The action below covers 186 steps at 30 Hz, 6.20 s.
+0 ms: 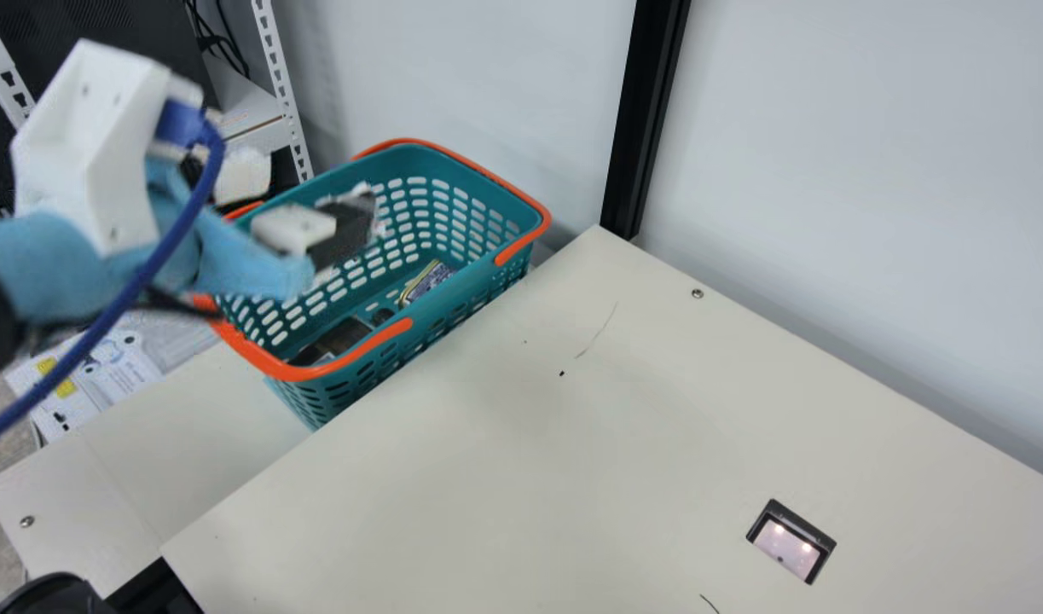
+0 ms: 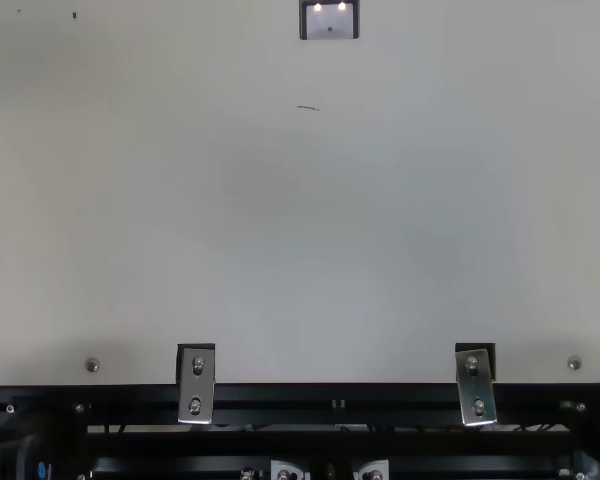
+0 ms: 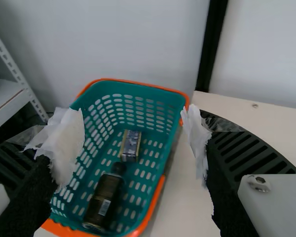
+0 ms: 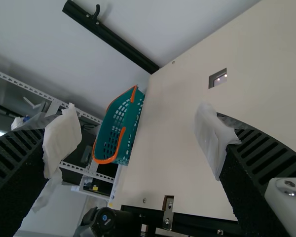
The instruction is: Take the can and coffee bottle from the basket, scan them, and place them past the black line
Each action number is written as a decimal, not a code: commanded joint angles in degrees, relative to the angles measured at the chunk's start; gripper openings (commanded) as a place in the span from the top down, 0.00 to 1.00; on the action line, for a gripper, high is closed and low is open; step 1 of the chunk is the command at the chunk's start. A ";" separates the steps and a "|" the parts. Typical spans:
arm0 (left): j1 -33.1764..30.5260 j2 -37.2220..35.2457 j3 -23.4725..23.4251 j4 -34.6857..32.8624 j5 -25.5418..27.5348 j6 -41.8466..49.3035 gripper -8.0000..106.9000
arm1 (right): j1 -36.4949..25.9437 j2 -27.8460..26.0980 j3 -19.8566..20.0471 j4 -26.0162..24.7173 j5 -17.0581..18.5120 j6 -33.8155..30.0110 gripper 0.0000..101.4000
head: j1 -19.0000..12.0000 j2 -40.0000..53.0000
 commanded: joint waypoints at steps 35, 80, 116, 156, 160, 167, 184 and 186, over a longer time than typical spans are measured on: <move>16.38 52.33 -42.54 -14.48 20.60 27.80 0.15 | 0.00 0.00 0.00 0.00 0.00 0.00 0.00 | -0.56 0.61; 17.25 88.04 -57.54 -22.82 23.69 40.22 0.15 | 0.00 0.00 0.00 0.00 0.00 0.00 0.00 | -0.56 0.61; 14.74 110.44 -85.76 -24.02 31.30 36.95 0.84 | 0.00 0.00 0.00 0.00 0.00 0.00 0.00 | -0.56 0.61; 21.16 55.50 -49.57 -59.62 39.79 31.60 0.84 | 0.00 0.00 0.00 0.00 0.00 0.00 0.00 | -0.56 0.61; 18.40 52.08 -43.98 -64.54 39.79 30.44 0.84 | 0.00 0.00 0.00 0.00 0.00 0.00 0.00 | -0.56 0.61; 11.92 47.95 -36.92 -72.52 39.79 27.43 0.84 | 0.00 0.00 0.00 0.00 0.00 0.00 0.00 | -0.56 0.61; -3.55 41.26 -28.79 -91.06 39.79 13.01 0.84 | 0.00 0.00 0.00 0.00 0.00 0.00 0.00 | -0.56 0.61; -4.57 40.44 -27.99 -93.31 39.79 10.19 0.84 | 0.00 0.00 0.00 0.00 0.00 0.00 0.00 | -0.56 0.61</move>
